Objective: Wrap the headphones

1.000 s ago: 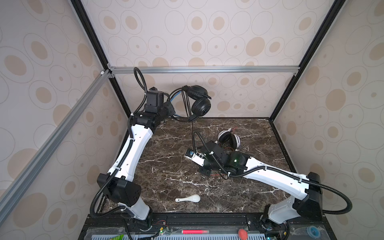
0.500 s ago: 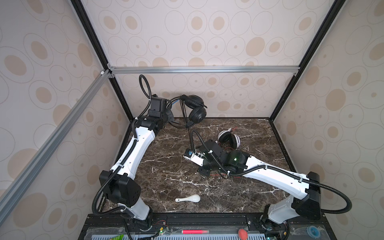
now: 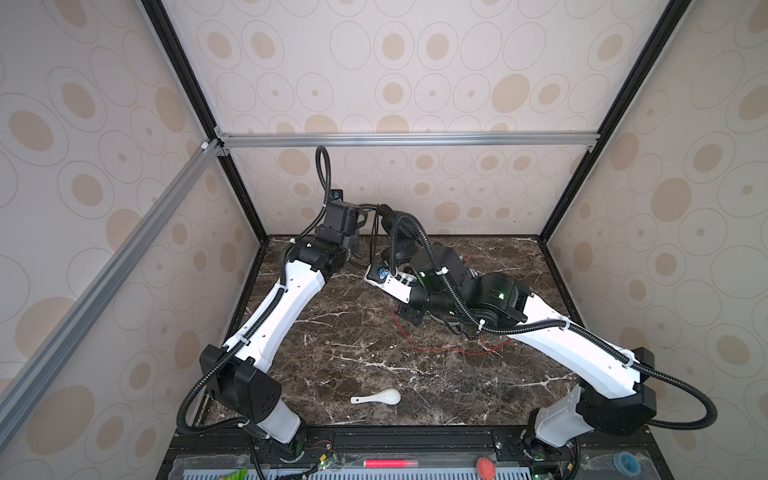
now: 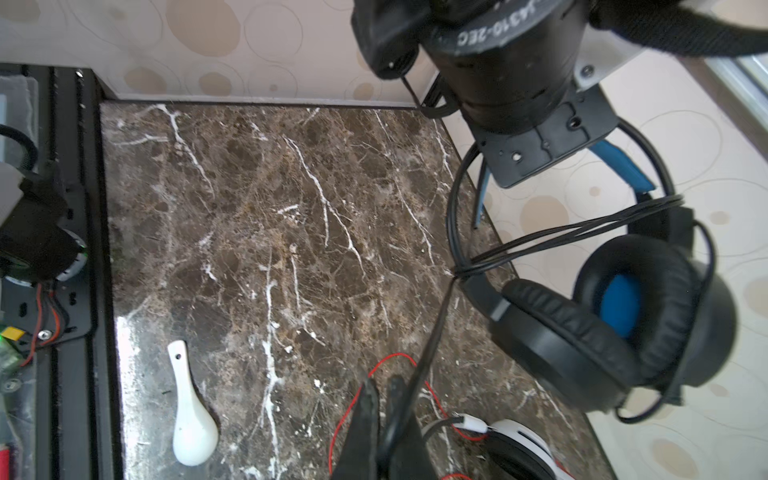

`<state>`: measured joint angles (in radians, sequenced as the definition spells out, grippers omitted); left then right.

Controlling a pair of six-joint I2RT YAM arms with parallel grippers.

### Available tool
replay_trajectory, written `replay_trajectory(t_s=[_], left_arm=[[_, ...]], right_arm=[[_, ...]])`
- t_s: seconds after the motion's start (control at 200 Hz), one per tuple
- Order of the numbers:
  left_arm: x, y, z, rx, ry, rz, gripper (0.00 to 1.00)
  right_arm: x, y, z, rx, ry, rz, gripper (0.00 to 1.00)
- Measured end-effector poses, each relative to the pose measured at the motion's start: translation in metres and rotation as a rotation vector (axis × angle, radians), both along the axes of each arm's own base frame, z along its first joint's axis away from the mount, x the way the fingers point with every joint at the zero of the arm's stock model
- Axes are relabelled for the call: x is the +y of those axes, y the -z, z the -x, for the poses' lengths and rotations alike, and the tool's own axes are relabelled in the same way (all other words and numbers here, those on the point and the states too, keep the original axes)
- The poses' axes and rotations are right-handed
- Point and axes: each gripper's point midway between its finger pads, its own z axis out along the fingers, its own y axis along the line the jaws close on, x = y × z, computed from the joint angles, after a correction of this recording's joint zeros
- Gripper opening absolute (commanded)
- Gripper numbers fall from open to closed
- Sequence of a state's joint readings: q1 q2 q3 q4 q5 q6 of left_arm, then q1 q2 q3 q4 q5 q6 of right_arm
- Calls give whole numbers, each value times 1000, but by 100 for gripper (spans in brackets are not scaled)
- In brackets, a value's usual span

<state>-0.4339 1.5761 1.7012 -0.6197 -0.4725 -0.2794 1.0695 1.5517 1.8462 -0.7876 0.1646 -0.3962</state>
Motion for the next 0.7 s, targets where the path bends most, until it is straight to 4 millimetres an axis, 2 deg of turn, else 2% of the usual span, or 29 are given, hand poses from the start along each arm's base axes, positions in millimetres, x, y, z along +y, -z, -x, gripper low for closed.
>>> replay_trajectory(t_s=[0.17,0.34,0.535,0.7], left_arm=[[3,-1,6,12,11,-99,0],[4,-2,15,31,40,-183,0],[-14,-6,24,32,128,-241,0],[-36,-1,33,59,215,-295,0]], right_arm=[[-12,-2,-18,-91,42,101,0],[-37,-13,-48,-155,120,155,0],[-56,-27,-72,-221,177,196,4],[-65,-25,-91,-253,232,253,5]])
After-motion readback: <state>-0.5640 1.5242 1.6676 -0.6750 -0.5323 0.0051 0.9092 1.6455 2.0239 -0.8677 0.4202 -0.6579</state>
